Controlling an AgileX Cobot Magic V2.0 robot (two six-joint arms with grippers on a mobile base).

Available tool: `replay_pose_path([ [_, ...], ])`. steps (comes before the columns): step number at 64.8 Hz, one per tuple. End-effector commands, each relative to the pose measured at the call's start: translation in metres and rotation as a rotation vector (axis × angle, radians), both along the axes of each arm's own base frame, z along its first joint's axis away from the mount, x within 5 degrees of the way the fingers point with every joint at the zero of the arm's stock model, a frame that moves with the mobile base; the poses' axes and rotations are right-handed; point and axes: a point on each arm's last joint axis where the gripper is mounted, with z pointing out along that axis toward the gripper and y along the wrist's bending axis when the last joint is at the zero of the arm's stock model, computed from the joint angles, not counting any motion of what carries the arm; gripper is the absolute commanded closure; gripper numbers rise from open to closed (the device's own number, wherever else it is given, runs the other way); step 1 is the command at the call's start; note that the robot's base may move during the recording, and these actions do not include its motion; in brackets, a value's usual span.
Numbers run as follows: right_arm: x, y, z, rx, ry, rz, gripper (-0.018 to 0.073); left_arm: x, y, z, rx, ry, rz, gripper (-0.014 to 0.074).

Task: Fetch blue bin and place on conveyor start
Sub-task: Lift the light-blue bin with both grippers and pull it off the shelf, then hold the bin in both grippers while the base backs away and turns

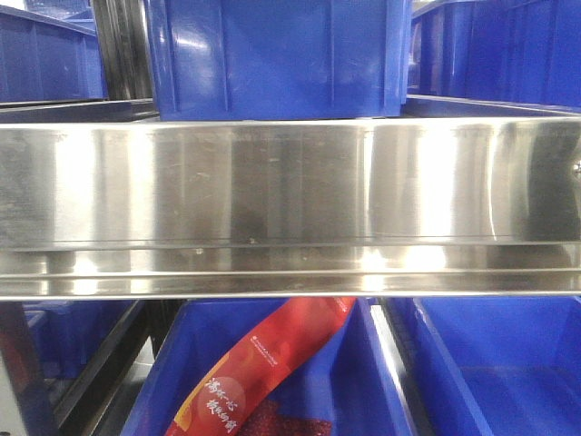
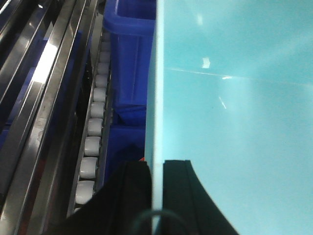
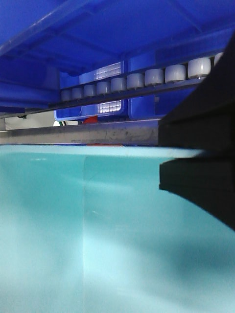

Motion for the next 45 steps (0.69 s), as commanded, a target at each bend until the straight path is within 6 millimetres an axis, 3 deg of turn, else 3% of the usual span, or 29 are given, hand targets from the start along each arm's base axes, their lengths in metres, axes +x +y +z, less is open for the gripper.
replay_pose_path([
  [1,-0.0026,-0.0034,0.0079,-0.018,-0.057,0.0,0.0713,-0.0039,0.0015,0.0118,-0.015,-0.067,-0.006,0.0708],
  [45,-0.0026,-0.0034,0.0079,-0.018,-0.057,0.0,0.0713,-0.0027,0.0008,0.0108,-0.014,-0.066,-0.007,0.0708],
])
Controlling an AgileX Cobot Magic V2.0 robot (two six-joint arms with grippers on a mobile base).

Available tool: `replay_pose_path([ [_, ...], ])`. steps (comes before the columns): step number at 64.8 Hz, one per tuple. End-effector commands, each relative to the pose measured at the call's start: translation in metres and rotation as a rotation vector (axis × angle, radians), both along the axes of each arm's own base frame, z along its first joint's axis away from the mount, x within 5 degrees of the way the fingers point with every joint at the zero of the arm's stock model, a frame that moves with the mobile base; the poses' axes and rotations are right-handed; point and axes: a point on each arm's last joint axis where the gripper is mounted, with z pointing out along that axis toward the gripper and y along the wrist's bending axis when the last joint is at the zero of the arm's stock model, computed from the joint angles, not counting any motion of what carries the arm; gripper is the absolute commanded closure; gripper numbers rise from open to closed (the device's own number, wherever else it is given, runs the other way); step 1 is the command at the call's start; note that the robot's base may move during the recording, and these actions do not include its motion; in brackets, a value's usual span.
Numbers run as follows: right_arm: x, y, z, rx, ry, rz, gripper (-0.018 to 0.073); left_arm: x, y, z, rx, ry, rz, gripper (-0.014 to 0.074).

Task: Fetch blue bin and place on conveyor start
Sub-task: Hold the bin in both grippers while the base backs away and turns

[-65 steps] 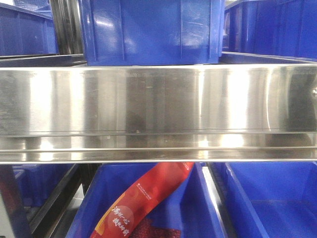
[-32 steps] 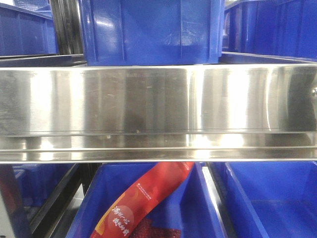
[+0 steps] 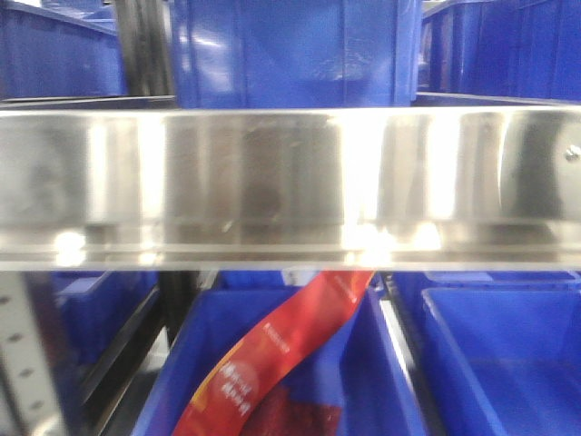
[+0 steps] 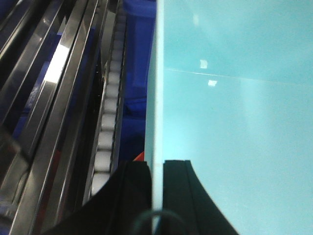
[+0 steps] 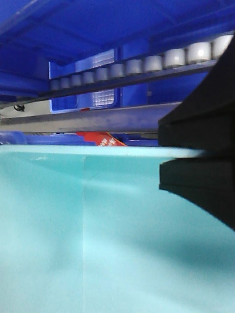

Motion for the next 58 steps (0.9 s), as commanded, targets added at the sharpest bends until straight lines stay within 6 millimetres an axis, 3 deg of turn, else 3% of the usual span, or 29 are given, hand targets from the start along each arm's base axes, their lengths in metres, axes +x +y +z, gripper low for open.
replay_pose_path([
  [1,-0.0027,-0.0035,0.0078,-0.02,-0.055,0.0,0.0713,-0.003,0.0008,0.0103,-0.014,-0.059,-0.006,0.0708],
  [58,-0.0027,-0.0035,0.0078,-0.02,-0.055,0.0,0.0713,-0.003,0.0008,0.0103,-0.014,-0.059,-0.006,0.0708],
])
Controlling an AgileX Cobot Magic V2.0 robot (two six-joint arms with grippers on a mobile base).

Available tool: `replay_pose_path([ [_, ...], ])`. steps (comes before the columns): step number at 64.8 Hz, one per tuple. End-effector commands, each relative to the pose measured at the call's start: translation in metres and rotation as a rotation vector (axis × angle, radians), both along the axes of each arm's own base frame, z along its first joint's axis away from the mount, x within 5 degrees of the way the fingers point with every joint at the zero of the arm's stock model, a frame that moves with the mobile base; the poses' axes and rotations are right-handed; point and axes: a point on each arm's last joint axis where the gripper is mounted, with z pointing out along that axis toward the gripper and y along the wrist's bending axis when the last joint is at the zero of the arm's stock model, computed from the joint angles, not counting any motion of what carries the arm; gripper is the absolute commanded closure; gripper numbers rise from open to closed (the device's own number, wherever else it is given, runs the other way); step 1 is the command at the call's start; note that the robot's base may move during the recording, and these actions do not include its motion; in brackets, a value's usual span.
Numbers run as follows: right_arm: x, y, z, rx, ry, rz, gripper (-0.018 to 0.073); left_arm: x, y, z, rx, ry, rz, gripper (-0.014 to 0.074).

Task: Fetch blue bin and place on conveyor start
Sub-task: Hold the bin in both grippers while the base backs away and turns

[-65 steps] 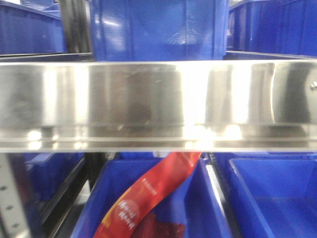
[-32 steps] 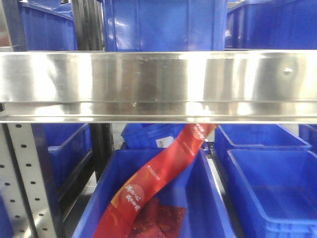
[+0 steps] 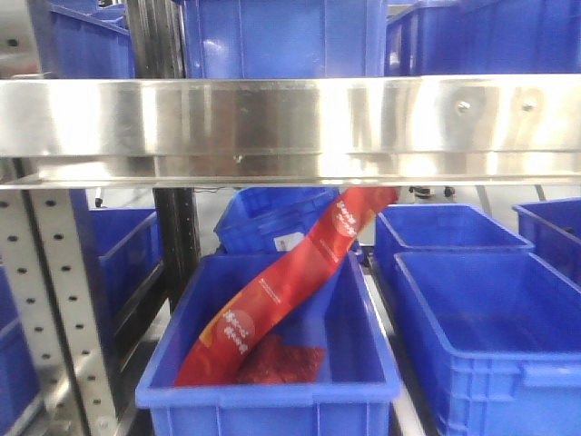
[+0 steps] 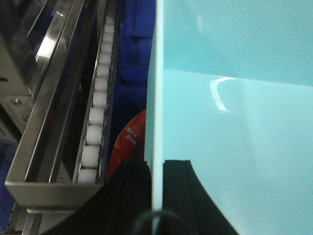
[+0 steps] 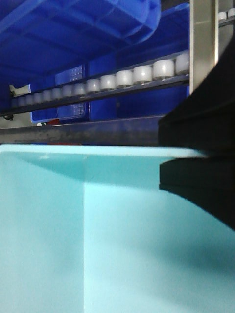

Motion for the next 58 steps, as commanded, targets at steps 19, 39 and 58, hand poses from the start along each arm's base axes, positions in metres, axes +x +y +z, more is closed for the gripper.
replay_pose_path([
  [19,-0.0028,-0.0032,0.0079,-0.017,-0.054,0.001,0.0713,-0.0029,0.0011,0.0103,-0.016,-0.058,-0.005,0.0708],
  [39,-0.0028,-0.0032,0.0079,-0.017,-0.054,0.001,0.0713,-0.0029,0.0011,0.0103,-0.016,-0.058,-0.005,0.0708],
  [58,-0.0027,-0.0032,0.0081,-0.017,-0.056,0.002,0.0713,-0.0029,0.0011,0.0103,-0.016,-0.058,-0.005,0.0708],
])
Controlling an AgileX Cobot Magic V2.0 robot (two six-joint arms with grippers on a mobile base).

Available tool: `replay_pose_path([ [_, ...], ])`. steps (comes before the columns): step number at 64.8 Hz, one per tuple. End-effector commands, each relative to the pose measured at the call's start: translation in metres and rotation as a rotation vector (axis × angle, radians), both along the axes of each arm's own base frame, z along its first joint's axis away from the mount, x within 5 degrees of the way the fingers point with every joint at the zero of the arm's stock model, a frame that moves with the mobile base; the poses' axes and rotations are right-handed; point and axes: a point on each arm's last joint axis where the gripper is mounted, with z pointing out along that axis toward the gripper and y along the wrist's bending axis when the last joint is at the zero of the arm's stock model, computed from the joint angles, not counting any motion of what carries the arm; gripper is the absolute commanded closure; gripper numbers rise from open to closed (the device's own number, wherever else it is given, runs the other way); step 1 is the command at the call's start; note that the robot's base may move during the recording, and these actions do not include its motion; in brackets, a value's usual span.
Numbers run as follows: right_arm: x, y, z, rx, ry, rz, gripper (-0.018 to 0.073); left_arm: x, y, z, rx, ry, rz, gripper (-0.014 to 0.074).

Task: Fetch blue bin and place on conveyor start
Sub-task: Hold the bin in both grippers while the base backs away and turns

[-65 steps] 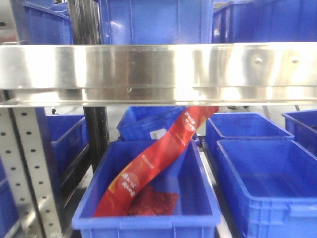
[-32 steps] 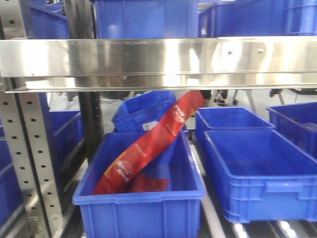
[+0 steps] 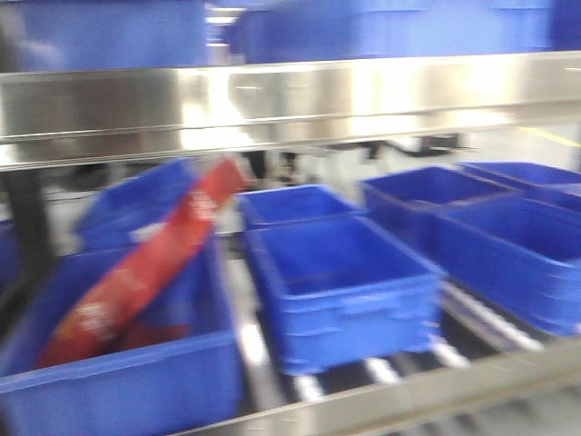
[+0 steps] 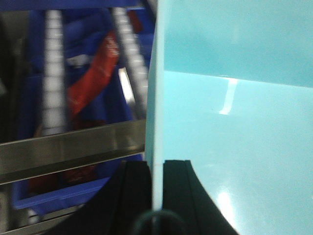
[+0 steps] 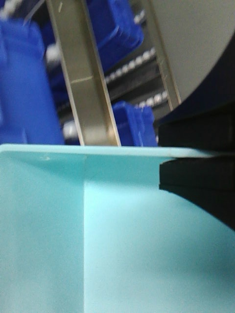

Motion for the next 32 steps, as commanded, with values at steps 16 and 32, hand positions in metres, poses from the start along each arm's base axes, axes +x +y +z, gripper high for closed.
replay_pose_path([
  [16,-0.0028,-0.0036,0.0078,-0.021,-0.053,-0.001,0.0713,-0.0029,0.0011,0.0103,-0.016,-0.058,-0.005,0.0708],
  [32,-0.0028,-0.0036,0.0078,-0.021,-0.053,-0.001,0.0713,-0.0029,0.0011,0.0103,-0.016,-0.058,-0.005,0.0708],
])
